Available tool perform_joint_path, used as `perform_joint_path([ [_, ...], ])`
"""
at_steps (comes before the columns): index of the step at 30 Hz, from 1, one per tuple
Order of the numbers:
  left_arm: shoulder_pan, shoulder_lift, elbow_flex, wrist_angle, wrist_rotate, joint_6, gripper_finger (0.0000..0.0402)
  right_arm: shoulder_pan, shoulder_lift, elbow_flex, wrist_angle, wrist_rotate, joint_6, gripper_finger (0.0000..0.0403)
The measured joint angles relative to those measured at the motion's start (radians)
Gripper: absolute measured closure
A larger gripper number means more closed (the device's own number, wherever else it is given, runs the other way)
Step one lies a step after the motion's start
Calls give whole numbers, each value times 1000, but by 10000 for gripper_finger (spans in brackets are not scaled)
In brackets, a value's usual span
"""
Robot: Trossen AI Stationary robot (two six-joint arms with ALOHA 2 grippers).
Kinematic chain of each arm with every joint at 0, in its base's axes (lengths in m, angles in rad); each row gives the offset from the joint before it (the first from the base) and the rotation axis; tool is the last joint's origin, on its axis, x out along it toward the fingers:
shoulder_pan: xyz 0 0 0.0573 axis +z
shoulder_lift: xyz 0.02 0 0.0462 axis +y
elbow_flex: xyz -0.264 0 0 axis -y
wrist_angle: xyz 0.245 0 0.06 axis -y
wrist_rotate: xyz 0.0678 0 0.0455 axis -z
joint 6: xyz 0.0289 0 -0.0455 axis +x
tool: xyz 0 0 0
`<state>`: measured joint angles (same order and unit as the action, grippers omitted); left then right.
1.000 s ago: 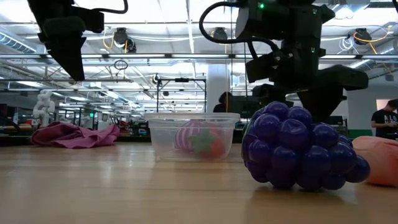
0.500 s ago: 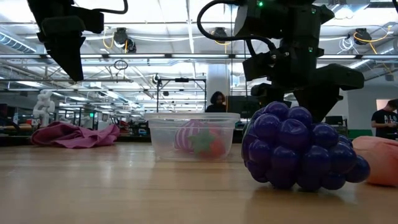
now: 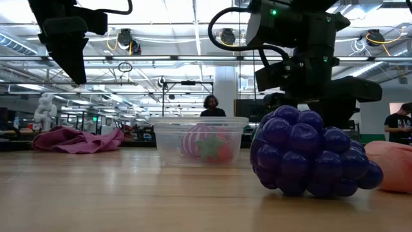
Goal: Pick and placing Produce into tupperware
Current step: Put the strawberry into the transparent bin
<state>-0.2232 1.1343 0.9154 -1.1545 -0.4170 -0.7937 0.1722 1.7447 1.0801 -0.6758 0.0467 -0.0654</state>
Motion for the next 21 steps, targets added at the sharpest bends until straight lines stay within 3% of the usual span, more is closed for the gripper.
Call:
perform_joint_path([
  [21,0,0,0,0,0,4,128,0,0,0,-11,0,11,110],
])
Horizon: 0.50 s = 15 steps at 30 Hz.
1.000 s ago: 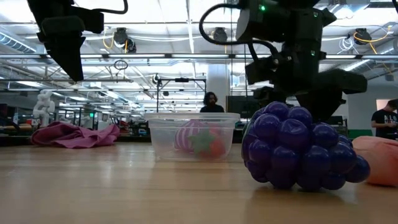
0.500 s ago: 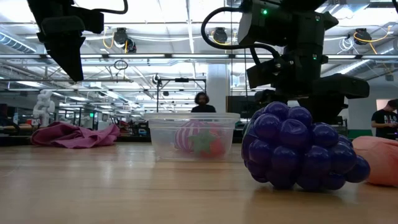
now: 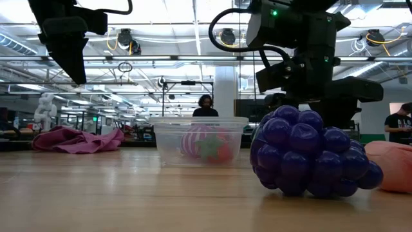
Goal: Pick and placing Produce into tupperware
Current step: Put the strawberry into the transparent bin
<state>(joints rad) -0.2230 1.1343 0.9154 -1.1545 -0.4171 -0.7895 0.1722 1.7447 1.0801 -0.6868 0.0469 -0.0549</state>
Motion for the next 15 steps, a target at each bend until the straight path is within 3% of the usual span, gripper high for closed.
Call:
perform_joint_path([
  [15,0,0,0,0,0,-3,128,0,0,0,-10,0,48,110],
])
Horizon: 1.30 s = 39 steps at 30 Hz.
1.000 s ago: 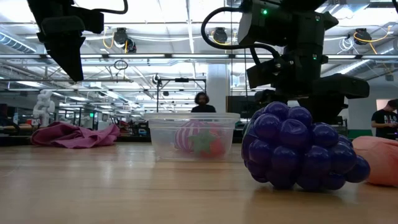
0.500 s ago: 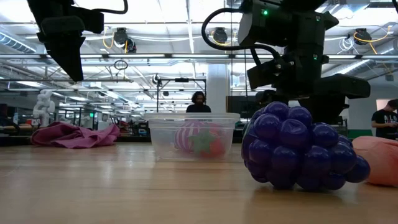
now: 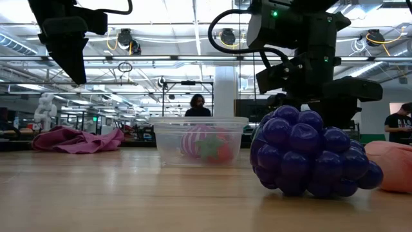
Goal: Pick and placing Produce into tupperware
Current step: Put the strawberry into the transparent bin
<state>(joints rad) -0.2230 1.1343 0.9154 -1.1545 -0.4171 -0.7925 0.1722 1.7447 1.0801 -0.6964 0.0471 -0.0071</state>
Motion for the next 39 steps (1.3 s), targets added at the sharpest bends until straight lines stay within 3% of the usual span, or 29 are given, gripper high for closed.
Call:
perform_joint_path([
  [19,0,0,0,0,0,-2,128,0,0,0,-1,1,-4,113],
  [39,0,0,0,0,0,-1,128,0,0,0,-1,4,-4,224],
])
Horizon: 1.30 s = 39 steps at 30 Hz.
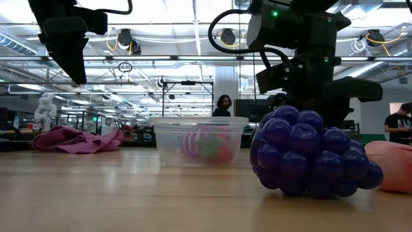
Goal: Pick and placing Produce into tupperware
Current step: Put the strawberry into the transparent bin
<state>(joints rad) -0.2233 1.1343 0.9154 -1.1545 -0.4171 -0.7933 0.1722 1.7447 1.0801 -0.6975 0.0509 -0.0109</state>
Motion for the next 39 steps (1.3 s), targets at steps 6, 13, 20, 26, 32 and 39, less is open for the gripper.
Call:
perform_joint_path([
  [6,0,0,0,0,0,0,128,-1,0,0,-3,0,-1,238],
  [13,0,0,0,0,0,0,128,-1,0,10,-26,0,-3,243],
  [20,0,0,0,1,0,0,128,-1,0,13,-25,0,-4,243],
  [26,0,0,0,1,0,0,128,-1,0,43,-29,1,-9,243],
  [32,0,0,0,1,0,0,128,0,0,156,-77,1,-46,243],
  [39,0,0,0,1,0,12,128,0,0,282,-53,5,-106,243],
])
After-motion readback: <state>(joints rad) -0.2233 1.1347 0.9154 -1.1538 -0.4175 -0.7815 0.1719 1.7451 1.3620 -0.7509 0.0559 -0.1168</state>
